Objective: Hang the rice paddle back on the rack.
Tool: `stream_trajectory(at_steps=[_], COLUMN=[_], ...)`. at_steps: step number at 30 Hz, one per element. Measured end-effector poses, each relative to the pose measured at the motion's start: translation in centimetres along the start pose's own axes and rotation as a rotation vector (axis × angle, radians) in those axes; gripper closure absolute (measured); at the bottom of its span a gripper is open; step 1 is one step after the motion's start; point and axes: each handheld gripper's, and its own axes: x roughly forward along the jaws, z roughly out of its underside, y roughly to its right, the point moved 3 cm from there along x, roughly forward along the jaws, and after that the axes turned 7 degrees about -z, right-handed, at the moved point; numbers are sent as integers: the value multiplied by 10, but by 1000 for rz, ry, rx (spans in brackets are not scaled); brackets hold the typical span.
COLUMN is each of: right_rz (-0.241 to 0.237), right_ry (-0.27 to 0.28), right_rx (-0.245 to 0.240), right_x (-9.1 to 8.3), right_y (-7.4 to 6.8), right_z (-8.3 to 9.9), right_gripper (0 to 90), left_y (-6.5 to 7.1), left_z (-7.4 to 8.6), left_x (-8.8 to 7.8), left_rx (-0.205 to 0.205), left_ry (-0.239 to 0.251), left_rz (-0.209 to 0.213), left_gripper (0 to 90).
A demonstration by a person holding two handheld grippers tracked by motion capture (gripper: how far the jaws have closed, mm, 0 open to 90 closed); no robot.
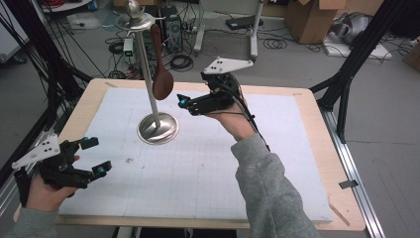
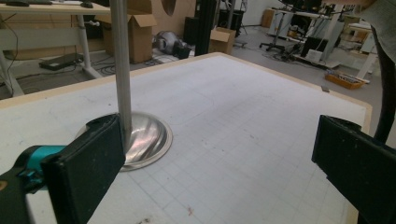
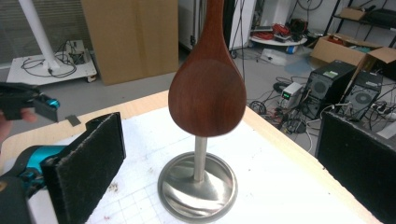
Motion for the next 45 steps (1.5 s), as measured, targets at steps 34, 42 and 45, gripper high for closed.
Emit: stream_trajectory(at_steps=[34,42,45], right_rz=[18,29,10], right_ry=[17,69,88], right_rx=[-30,-6,27], right_x=[-54,-70,-75], right_y=[-9,-7,-6], right_z=[57,64,70], right_gripper=[6,6,6], left_y=[2,1,1], left_z=[-2,-2,-2], left_x=[26,24,23], left_rx=[-1,-2,-2], left_ry=[-16,-14,-13], left_rz=[36,32,29], left_gripper=[32,31,31])
